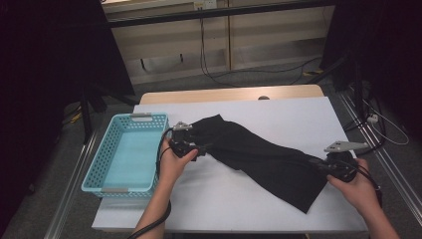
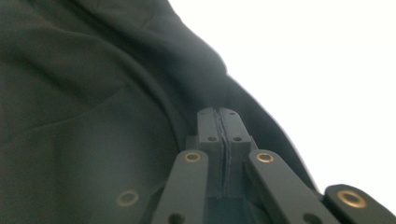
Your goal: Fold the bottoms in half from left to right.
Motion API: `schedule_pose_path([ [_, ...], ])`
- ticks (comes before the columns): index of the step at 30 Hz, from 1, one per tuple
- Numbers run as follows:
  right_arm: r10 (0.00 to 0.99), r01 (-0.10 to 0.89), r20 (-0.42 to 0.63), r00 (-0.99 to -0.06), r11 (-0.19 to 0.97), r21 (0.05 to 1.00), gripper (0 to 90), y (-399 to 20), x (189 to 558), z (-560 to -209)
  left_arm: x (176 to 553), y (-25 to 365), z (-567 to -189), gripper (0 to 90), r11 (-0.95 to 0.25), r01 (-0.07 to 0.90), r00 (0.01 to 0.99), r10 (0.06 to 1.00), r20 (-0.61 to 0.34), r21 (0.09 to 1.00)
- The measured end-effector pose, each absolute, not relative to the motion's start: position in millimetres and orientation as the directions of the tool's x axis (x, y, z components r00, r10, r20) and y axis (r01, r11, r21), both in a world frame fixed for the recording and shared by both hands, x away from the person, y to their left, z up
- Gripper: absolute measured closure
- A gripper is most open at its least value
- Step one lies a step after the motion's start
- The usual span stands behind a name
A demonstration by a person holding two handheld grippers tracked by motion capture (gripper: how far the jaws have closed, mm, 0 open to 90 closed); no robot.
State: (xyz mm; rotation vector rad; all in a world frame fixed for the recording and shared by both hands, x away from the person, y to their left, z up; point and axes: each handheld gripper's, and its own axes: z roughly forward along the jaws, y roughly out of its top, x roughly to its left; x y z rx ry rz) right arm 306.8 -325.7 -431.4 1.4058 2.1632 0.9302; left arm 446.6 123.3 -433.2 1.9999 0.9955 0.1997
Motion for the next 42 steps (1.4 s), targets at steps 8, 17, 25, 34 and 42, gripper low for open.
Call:
schedule_pose_path([
  [8,0.924,0.641,-0.013,-0.383,0.276,0.716,90.0,-338.1,305.7,-426.8,447.3,124.1,-432.3,16.9,-0.296,0.571,0.665,0.714,-0.22,0.765],
  [17,0.923,0.68,0.029,-0.384,0.262,0.685,76.6,-339.3,305.1,-439.5,445.9,123.9,-431.7,16.8,-0.288,0.571,0.667,0.709,-0.229,0.769],
  [25,0.922,0.7,0.033,-0.386,0.269,0.662,89.9,-335.2,303.1,-446.5,444.7,124.7,-430.7,16.4,-0.289,0.567,0.667,0.71,-0.225,0.771],
  [34,0.937,0.639,-0.013,-0.35,0.249,0.728,90.0,-346.9,296.0,-421.2,444.2,125.3,-429.7,16.0,-0.29,0.567,0.668,0.71,-0.224,0.771],
  [42,0.952,0.636,-0.037,-0.304,0.232,0.736,73.4,-353.1,299.2,-428.5,445.0,124.1,-430.1,15.8,-0.299,0.563,0.671,0.709,-0.216,0.77],
])
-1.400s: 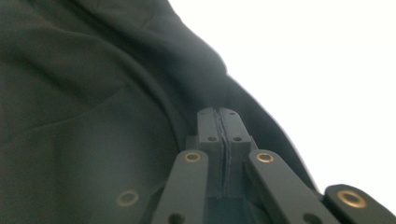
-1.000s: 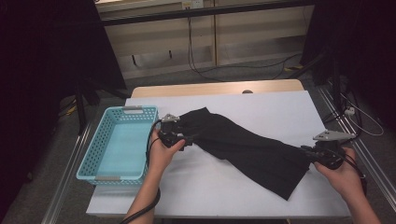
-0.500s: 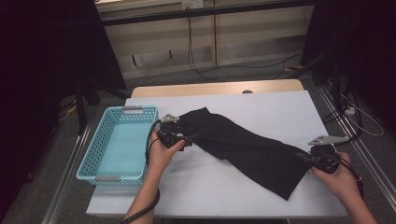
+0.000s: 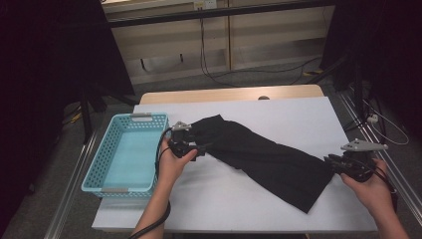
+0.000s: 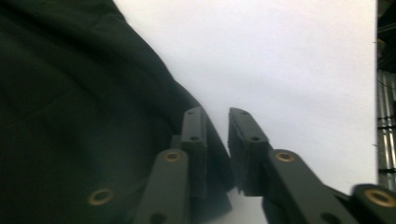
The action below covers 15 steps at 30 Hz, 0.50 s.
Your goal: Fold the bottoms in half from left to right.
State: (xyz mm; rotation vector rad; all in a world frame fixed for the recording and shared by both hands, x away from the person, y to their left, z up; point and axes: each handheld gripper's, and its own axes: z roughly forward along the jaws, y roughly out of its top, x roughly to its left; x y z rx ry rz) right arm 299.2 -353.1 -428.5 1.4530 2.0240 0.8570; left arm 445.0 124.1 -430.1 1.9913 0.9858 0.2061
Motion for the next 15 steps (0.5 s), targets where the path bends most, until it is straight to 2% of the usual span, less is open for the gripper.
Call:
schedule_pose_path([
  [10,0.946,0.667,-0.028,-0.323,0.249,0.702,58.2,-347.1,308.6,-443.7,444.7,124.1,-429.6,15.7,-0.298,0.563,0.671,0.71,-0.216,0.77],
  [13,0.947,0.684,-0.019,-0.319,0.244,0.688,58.1,-346.9,313.1,-450.2,444.7,124.3,-429.7,15.7,-0.301,0.562,0.672,0.71,-0.213,0.771],
  [14,0.946,0.691,-0.021,-0.322,0.25,0.678,60.1,-346.2,314.3,-452.6,444.5,124.2,-429.9,15.7,-0.295,0.563,0.67,0.71,-0.217,0.772],
  [15,0.943,0.686,-0.004,-0.333,0.245,0.685,65.7,-346.3,315.3,-453.5,444.5,124.3,-429.8,15.7,-0.295,0.562,0.67,0.71,-0.217,0.773],
])
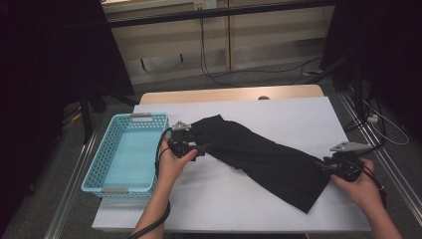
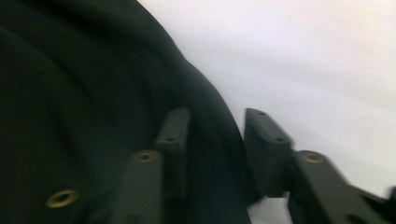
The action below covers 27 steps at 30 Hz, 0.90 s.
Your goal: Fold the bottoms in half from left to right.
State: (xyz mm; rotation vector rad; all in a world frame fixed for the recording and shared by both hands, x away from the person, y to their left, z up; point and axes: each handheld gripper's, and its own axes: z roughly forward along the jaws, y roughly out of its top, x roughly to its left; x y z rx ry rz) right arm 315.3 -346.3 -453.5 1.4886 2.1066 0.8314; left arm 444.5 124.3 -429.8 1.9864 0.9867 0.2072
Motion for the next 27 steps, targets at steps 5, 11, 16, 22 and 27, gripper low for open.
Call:
schedule_pose_path([
  [5,0.932,0.697,0.053,-0.359,0.23,0.679,88.3,-347.2,318.4,-452.7,445.8,127.2,-429.7,15.7,-0.304,0.559,0.673,0.709,-0.208,0.772],
  [11,0.954,0.682,0.024,-0.298,0.195,0.705,89.1,-364.0,318.1,-445.5,445.2,128.5,-429.5,15.7,-0.294,0.56,0.67,0.711,-0.215,0.775],
  [16,0.956,0.677,-0.01,-0.292,0.214,0.704,75.8,-362.7,321.2,-451.9,445.0,129.2,-430.5,15.7,-0.293,0.564,0.666,0.714,-0.216,0.772],
  [22,0.949,0.66,-0.005,-0.317,0.224,0.717,54.9,-346.0,318.7,-445.1,444.4,129.9,-429.2,15.5,-0.288,0.563,0.665,0.715,-0.217,0.774],
  [27,0.916,0.633,0.026,-0.401,0.256,0.731,47.3,-320.0,313.0,-440.2,443.5,130.1,-428.4,15.0,-0.298,0.559,0.668,0.715,-0.207,0.774],
])
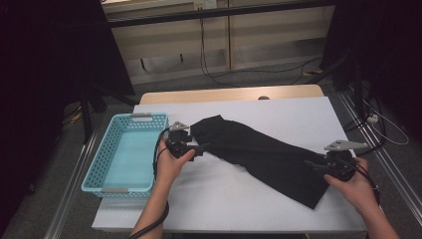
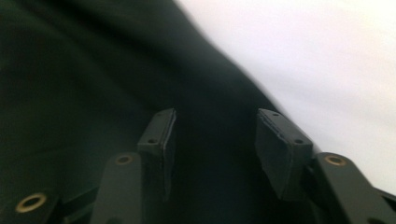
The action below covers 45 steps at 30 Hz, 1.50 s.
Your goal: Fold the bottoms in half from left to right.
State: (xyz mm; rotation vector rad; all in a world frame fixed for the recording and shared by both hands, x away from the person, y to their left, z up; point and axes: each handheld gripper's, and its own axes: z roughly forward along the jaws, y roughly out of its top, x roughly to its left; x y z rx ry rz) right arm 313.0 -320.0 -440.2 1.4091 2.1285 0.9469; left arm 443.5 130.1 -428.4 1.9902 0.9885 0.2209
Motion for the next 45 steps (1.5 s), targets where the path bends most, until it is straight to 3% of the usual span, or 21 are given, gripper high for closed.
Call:
schedule_pose_path([
  [7,0.854,0.615,0.082,-0.514,0.301,0.729,39.9,-278.1,307.3,-444.9,442.9,130.6,-429.1,14.5,-0.304,0.555,0.672,0.713,-0.201,0.775],
  [16,0.822,0.599,0.069,-0.565,0.352,0.719,40.5,-246.6,305.4,-454.1,442.4,132.6,-428.2,14.3,-0.316,0.546,0.671,0.719,-0.179,0.776],
  [19,0.815,0.584,0.069,-0.575,0.35,0.733,43.5,-239.7,304.3,-452.3,441.8,132.6,-427.0,14.3,-0.318,0.545,0.671,0.72,-0.176,0.776],
  [25,0.769,0.547,0.061,-0.636,0.394,0.739,66.8,-222.7,299.0,-451.5,441.4,133.3,-426.1,14.2,-0.318,0.544,0.67,0.721,-0.175,0.776],
  [28,0.748,0.532,0.051,-0.662,0.421,0.734,67.3,-213.2,297.4,-452.4,440.5,133.9,-424.7,14.2,-0.315,0.542,0.669,0.723,-0.173,0.78],
  [35,0.741,0.515,0.021,-0.671,0.446,0.732,55.2,-200.3,300.0,-459.0,438.4,135.9,-425.3,14.2,-0.32,0.543,0.669,0.723,-0.171,0.776],
  [45,0.743,0.478,-0.043,-0.668,0.474,0.74,69.5,-197.8,306.7,-462.2,438.0,138.1,-426.2,14.4,-0.31,0.549,0.653,0.739,-0.167,0.776],
])
